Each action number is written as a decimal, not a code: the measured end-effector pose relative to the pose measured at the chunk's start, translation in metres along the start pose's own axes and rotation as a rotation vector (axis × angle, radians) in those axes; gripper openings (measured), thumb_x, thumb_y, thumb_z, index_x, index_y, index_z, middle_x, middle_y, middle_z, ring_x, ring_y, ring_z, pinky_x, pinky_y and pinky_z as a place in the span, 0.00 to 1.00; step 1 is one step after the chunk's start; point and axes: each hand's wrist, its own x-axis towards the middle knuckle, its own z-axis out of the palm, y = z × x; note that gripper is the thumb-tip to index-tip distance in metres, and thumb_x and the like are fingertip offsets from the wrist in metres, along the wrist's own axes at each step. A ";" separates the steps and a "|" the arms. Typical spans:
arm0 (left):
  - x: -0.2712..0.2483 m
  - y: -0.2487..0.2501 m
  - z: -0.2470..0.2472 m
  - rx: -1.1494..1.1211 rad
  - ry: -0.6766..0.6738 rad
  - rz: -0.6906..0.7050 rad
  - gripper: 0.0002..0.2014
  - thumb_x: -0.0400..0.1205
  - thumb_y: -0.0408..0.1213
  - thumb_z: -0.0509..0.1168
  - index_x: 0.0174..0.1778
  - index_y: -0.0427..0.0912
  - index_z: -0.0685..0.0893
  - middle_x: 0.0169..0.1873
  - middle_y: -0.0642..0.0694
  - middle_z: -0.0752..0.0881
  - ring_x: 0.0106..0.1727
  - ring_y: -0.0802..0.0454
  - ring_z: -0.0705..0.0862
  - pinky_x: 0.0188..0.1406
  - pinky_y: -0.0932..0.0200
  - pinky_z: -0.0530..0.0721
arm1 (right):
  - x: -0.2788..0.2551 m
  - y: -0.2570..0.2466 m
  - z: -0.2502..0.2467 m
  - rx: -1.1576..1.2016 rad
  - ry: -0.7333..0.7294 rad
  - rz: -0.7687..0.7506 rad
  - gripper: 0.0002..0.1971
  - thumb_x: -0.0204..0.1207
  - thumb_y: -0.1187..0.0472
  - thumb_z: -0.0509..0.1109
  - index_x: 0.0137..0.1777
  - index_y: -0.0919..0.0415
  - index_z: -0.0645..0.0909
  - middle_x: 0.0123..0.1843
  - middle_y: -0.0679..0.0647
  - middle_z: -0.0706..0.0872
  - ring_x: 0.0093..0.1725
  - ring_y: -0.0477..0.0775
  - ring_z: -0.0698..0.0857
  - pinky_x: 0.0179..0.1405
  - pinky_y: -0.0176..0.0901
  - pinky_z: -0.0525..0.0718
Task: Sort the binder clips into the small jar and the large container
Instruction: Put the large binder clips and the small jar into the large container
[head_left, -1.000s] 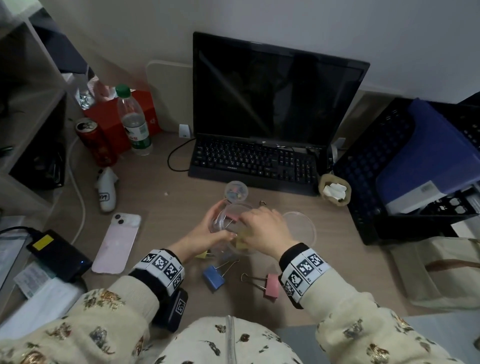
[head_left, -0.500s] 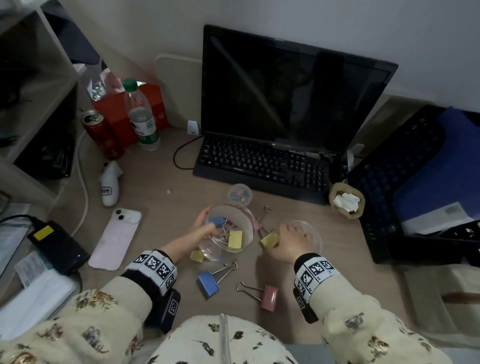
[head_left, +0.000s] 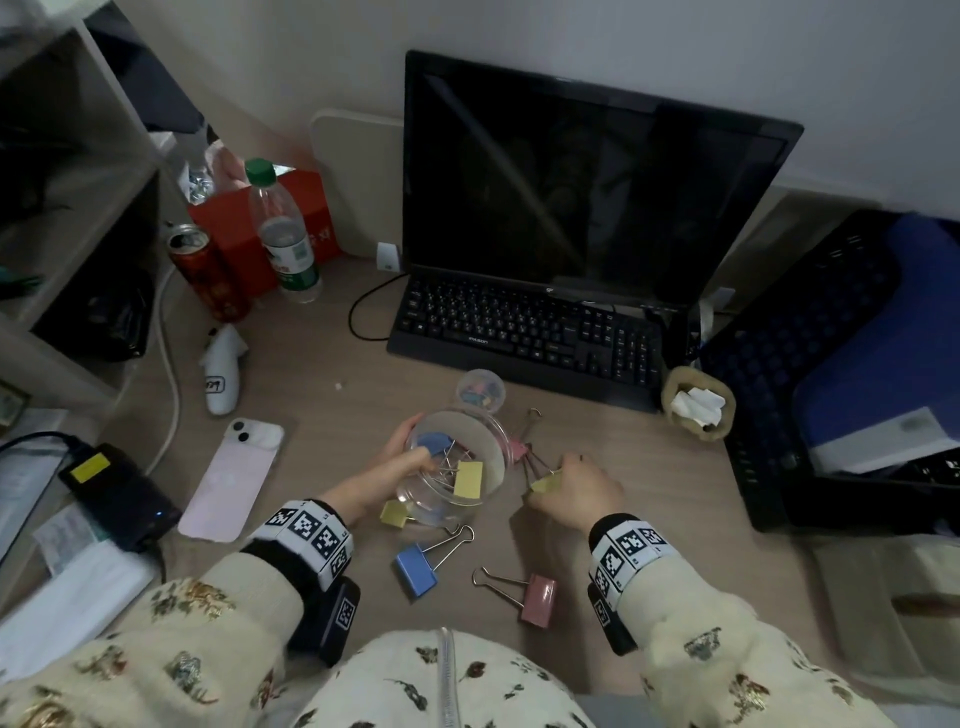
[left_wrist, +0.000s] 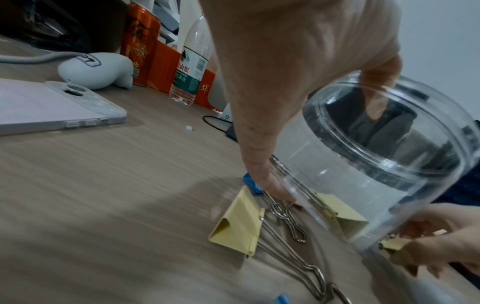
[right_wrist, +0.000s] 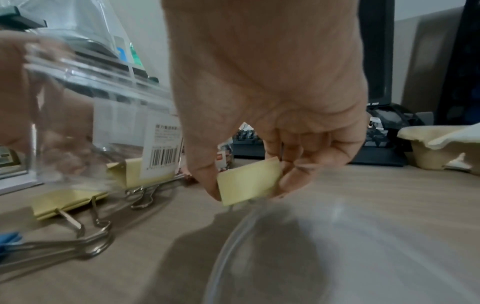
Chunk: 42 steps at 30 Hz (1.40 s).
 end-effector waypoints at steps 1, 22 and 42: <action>0.000 0.001 0.001 -0.009 -0.009 0.003 0.53 0.56 0.53 0.68 0.82 0.56 0.58 0.65 0.54 0.74 0.66 0.49 0.76 0.65 0.41 0.80 | -0.001 0.000 -0.004 0.024 0.006 0.011 0.31 0.67 0.40 0.70 0.65 0.59 0.74 0.61 0.55 0.79 0.58 0.58 0.82 0.52 0.47 0.80; -0.001 -0.006 0.000 -0.100 -0.185 0.121 0.52 0.57 0.50 0.76 0.80 0.59 0.60 0.71 0.53 0.74 0.71 0.48 0.77 0.71 0.37 0.77 | -0.064 -0.061 -0.057 0.518 -0.160 -0.223 0.27 0.70 0.32 0.70 0.34 0.58 0.77 0.26 0.52 0.86 0.26 0.43 0.83 0.29 0.37 0.75; -0.004 -0.033 -0.030 -0.231 -0.136 0.147 0.50 0.56 0.39 0.71 0.78 0.56 0.61 0.78 0.45 0.67 0.74 0.43 0.74 0.58 0.45 0.85 | -0.049 -0.108 -0.018 0.198 -0.132 -0.508 0.18 0.86 0.50 0.58 0.53 0.62 0.85 0.49 0.58 0.88 0.49 0.58 0.85 0.48 0.49 0.81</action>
